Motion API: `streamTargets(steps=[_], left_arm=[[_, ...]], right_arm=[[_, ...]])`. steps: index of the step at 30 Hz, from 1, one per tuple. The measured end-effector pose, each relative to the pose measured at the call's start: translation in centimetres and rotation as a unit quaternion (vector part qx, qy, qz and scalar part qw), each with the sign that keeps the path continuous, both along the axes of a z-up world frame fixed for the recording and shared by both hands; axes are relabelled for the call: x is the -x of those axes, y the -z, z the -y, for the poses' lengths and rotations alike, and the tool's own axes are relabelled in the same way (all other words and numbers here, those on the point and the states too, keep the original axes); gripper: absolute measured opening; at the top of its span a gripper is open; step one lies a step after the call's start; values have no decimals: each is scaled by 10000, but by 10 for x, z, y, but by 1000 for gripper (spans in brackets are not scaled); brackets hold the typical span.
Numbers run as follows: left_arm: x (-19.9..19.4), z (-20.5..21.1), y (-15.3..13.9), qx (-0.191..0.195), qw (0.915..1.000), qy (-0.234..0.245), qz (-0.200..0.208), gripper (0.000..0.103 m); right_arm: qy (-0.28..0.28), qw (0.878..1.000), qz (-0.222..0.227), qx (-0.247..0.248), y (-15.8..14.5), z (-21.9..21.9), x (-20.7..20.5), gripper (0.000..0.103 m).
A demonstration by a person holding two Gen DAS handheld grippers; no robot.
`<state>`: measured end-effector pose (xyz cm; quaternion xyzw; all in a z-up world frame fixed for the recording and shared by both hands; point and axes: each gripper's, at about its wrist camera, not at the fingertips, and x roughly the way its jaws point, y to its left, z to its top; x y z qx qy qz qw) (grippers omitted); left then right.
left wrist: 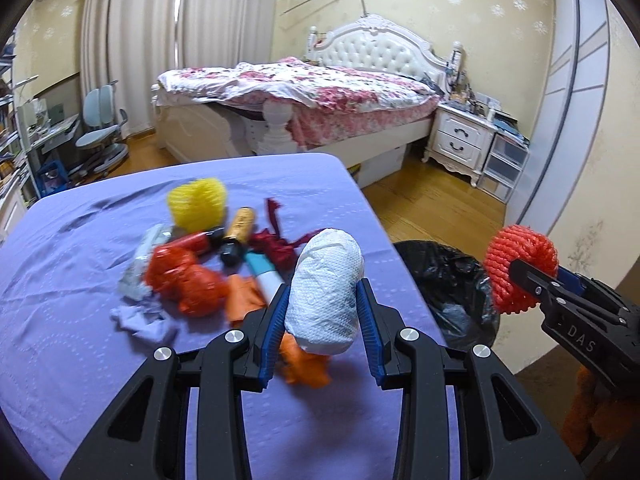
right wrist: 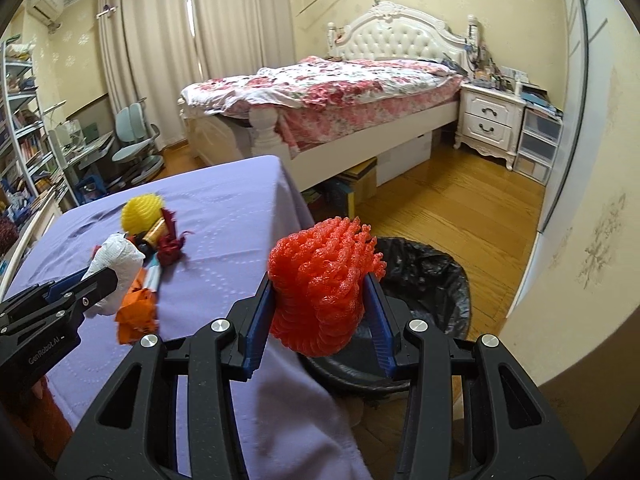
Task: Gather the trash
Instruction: 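Carry the tissue and mesh net over the black bin with both tools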
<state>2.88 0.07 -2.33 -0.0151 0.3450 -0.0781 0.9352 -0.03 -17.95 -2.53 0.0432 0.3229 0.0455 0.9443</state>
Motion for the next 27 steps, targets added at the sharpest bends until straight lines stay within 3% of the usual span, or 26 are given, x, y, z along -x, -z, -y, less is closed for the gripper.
streamTargets(steps=[10,27], left_arm=[[-35,60,13,-115,9990,419,-136,36],[-79,106,37,-408,9965,569,-447,36]], right_arm=[[308,9993,-170,-140,17,42,-26,43],[397,9980,-363,-318,36,75,-62,44]])
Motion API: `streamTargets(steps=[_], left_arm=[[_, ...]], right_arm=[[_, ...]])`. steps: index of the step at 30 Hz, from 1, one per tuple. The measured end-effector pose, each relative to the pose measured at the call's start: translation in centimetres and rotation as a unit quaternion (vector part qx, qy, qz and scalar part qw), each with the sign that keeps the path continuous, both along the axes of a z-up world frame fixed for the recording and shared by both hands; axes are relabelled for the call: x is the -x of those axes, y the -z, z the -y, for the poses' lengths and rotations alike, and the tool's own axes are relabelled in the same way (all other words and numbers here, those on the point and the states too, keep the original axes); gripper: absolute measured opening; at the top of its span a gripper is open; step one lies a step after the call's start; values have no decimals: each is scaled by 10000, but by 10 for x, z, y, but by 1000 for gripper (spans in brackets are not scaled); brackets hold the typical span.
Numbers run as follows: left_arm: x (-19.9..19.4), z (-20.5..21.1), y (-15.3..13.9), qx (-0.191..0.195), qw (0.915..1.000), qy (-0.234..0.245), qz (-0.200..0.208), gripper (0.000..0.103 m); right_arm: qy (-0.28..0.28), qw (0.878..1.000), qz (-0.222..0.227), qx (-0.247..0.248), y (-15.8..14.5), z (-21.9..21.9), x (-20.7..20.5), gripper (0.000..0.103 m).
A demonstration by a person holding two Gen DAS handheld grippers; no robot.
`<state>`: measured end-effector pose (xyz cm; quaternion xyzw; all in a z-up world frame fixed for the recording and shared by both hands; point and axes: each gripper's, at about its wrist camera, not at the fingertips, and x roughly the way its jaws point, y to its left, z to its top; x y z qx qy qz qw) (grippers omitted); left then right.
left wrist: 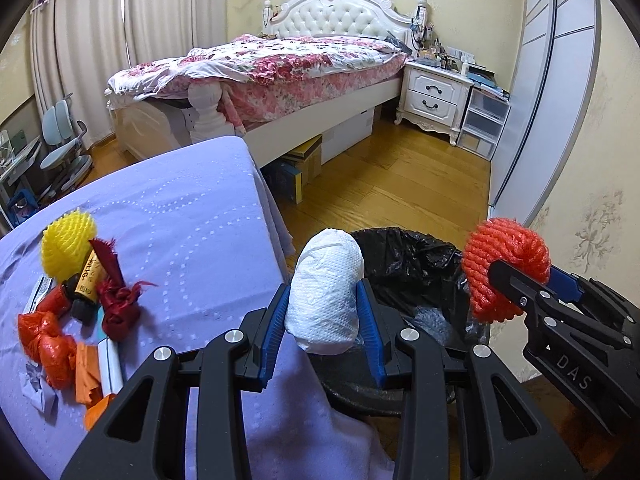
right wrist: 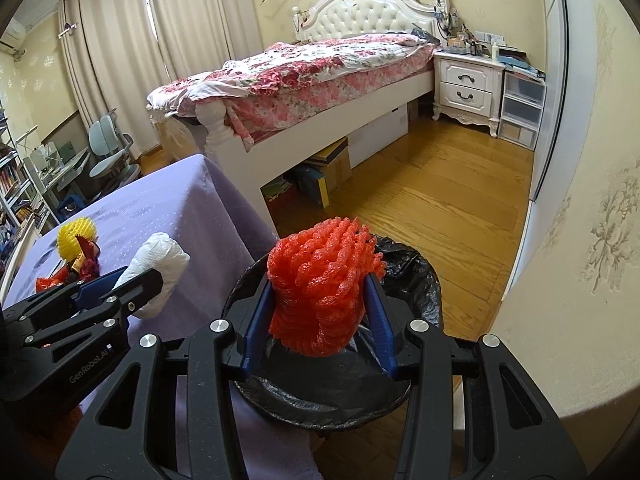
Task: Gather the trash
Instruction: 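Carry the tissue and mesh net over the black bin with both tools, then open both tools to drop the tissue and mesh net into the bin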
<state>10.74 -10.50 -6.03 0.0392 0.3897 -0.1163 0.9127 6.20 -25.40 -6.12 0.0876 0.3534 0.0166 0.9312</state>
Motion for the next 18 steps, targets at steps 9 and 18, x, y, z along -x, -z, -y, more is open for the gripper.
streamTargets(steps=[9,18], left_arm=[[-7,4,4,-48,9999,-76,-49,60],[-2,-3,0,33,9996,-262,-23,77]], right_arm=[[114,9999,-5,-90,3,10,-11,61],[298,9995,10,-115,2,15,-8,69]])
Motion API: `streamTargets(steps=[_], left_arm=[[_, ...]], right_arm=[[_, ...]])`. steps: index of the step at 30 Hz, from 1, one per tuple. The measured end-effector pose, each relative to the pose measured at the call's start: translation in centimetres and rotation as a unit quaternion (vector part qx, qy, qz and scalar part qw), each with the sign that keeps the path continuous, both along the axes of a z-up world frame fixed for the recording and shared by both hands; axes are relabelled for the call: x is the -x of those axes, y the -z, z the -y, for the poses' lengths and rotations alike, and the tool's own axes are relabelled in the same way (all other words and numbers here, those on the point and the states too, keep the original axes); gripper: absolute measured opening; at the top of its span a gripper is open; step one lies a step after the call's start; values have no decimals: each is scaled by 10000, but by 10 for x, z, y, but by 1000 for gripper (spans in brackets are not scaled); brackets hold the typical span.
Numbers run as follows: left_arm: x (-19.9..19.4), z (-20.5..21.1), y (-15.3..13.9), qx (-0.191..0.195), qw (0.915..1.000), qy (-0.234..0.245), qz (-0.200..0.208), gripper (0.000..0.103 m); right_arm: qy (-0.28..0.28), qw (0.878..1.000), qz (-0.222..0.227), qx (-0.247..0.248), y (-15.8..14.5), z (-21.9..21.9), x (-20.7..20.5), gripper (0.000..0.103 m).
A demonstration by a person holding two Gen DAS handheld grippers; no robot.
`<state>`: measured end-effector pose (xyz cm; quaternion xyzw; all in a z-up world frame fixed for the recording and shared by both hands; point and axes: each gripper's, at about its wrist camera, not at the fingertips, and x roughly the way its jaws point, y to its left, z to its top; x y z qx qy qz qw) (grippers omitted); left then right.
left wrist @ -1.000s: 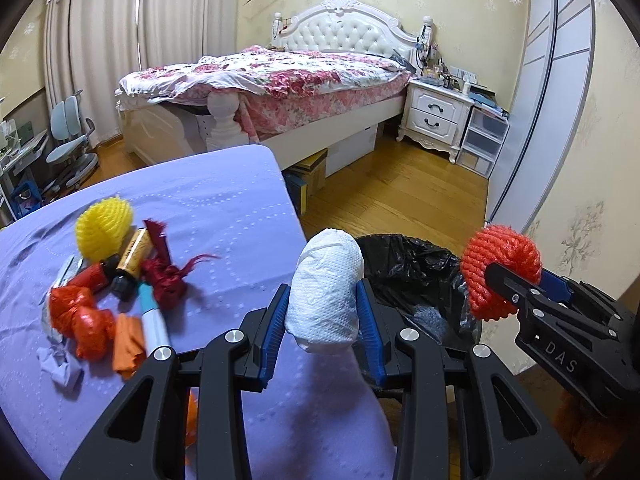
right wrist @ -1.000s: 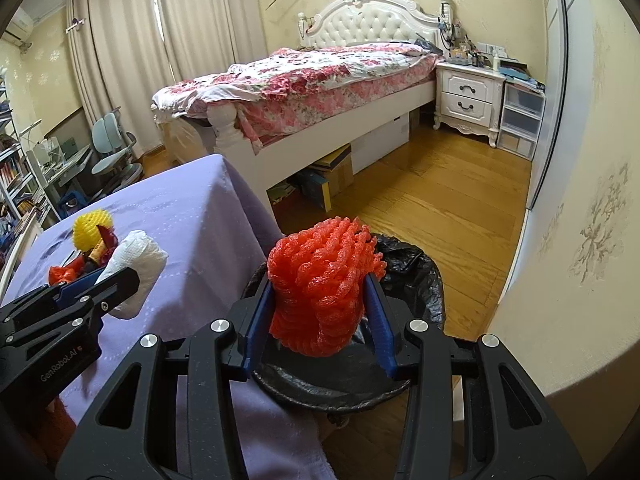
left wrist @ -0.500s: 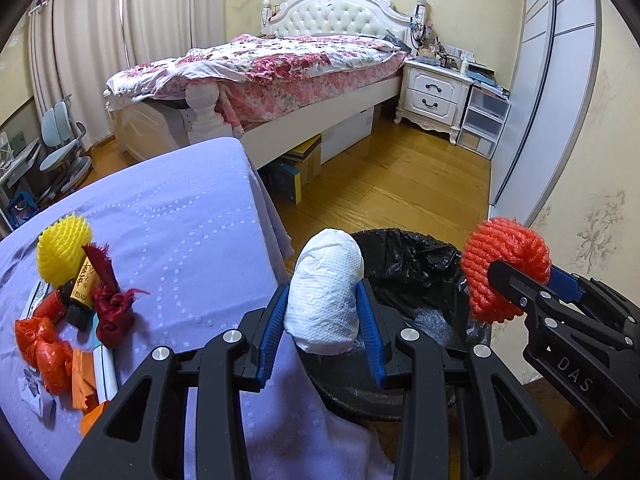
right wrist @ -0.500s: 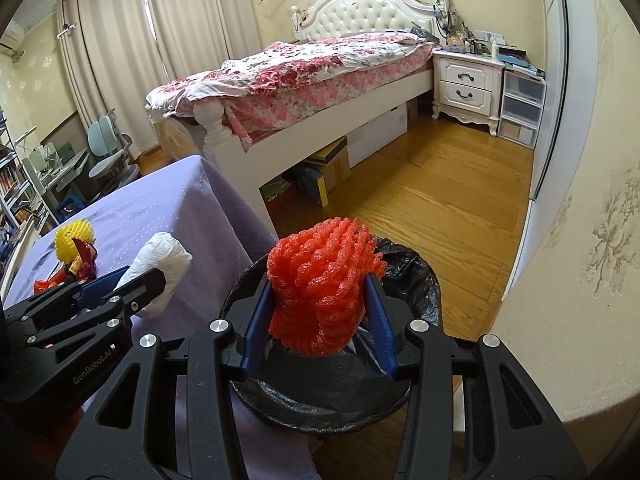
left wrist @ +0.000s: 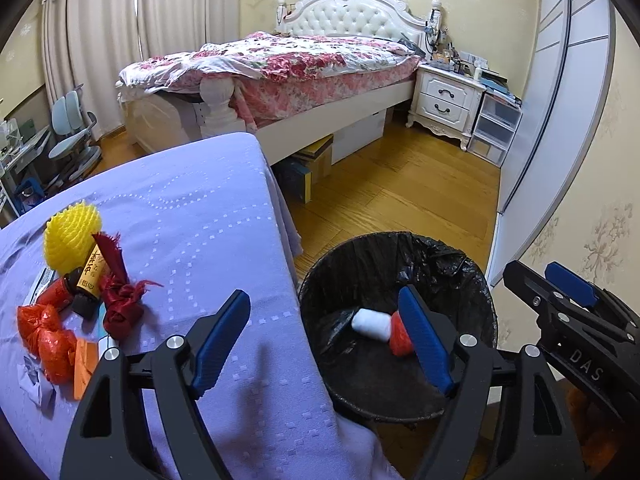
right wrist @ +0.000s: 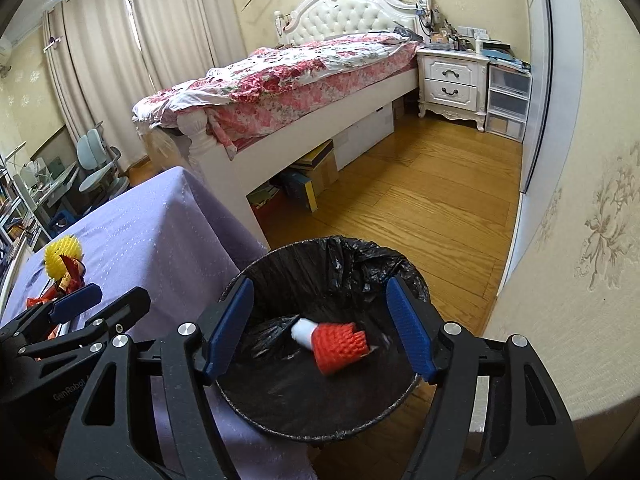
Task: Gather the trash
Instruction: 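Open both tools to drop the tissue and mesh net into the bin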
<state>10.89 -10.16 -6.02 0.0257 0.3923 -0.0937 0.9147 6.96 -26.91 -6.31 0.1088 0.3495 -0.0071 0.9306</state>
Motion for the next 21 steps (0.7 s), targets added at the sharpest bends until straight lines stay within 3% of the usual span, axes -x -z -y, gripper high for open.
streamTargets(steps=[8,21], left_arm=[[11,-14,-9,17,10000,-89,35,77],[38,-56,-19,116,9990,-406,161,77]], right_arm=[[-3,10000,-45,-72,1,-5,13,72],[-299,9995,-84,-66,-3,-48,41,72]])
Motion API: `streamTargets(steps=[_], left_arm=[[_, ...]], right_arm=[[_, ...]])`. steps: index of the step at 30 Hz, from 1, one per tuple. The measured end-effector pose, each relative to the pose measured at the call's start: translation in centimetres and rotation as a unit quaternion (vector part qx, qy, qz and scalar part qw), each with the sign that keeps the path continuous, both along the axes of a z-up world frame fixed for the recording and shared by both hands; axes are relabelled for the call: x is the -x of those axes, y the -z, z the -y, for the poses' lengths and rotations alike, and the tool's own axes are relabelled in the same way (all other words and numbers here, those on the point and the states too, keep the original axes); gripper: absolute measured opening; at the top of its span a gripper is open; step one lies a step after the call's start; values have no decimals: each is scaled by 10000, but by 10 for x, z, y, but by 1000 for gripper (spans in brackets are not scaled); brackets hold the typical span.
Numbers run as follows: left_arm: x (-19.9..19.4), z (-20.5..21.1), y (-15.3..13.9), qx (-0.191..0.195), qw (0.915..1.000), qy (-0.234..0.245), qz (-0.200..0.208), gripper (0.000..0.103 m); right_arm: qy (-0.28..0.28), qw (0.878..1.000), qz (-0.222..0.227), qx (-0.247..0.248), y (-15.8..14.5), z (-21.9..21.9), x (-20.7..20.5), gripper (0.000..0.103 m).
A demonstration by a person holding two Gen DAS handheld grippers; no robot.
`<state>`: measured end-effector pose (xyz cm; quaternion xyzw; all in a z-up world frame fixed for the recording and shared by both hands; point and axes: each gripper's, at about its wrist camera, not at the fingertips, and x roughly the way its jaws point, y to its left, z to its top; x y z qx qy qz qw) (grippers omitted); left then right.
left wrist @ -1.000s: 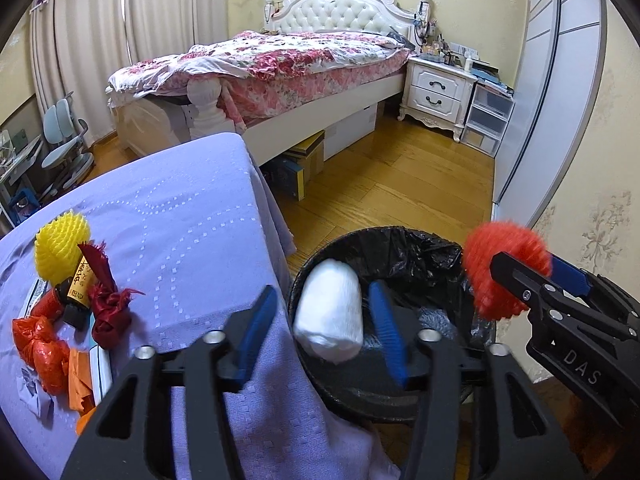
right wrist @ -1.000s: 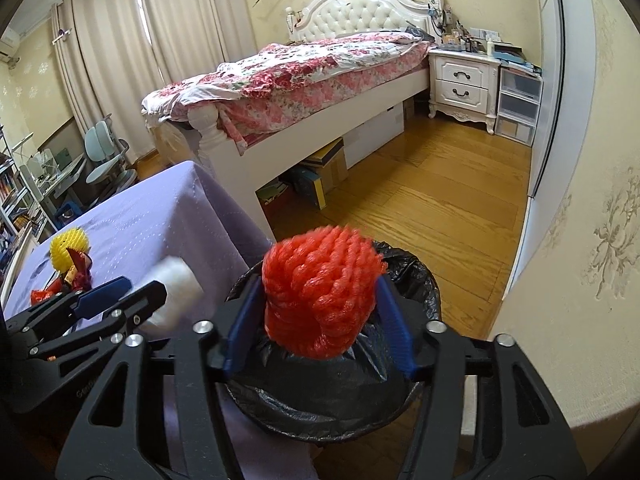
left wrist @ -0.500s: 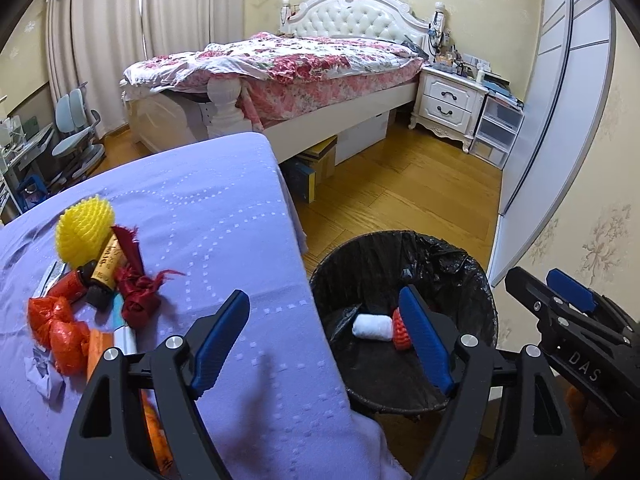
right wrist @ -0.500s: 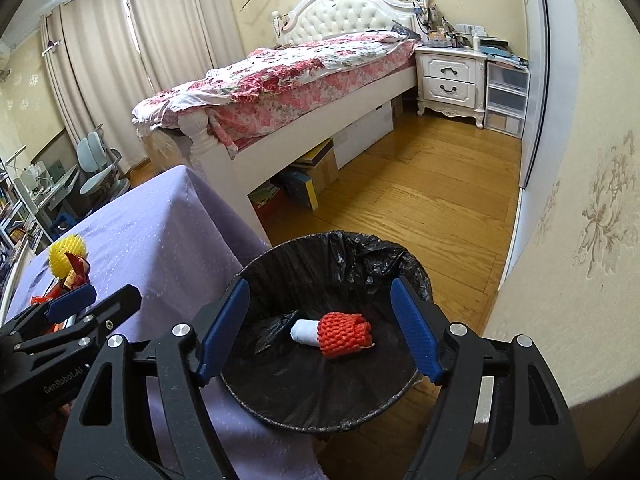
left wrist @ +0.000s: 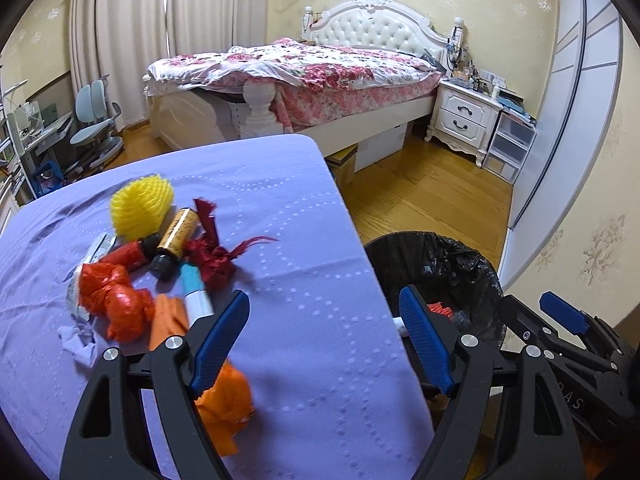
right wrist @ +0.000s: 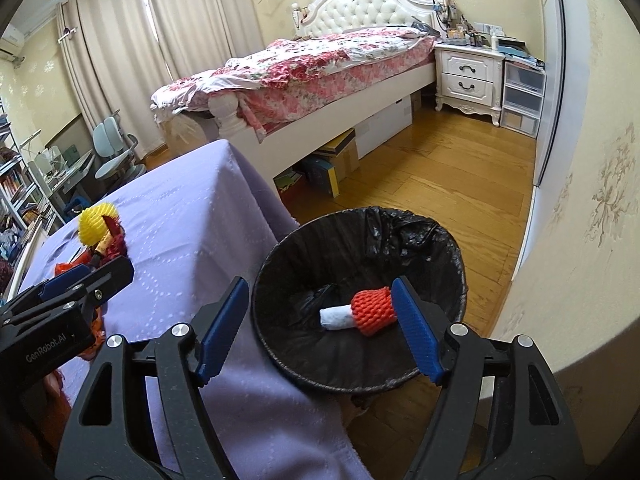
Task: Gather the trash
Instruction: 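Open both tools to drop the tissue and mesh net into the bin, then return to the table and grasp the orange plastic bag with the right tool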
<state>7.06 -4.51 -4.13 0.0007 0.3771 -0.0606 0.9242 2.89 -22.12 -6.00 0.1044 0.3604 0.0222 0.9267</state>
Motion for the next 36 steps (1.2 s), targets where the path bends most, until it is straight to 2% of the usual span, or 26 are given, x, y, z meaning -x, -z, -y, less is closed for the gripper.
streamTargets(steps=[6,11,24,29,36], left_arm=[[12,-28,-11,-31,9995,-261,192,77],[24,-65,-10,-84,9978,-625,191,77],[56,-171,1,-135,9862,-1652,60,77],[62,-193,9,-161,9826,-1850,-28,77],[66,-209,17,-127,9797,-1997,-130,77]], right_arm=[[-197,9997,106,59,-11,-23,8,72],[-383,9991,147,49,-18,-43,11,72],[-1272,9916,126,187,-25,-124,21,73],[-1680,9854,43,282,-21,-160,27,73],[-1929,9800,-25,478,-14,-190,24,72]])
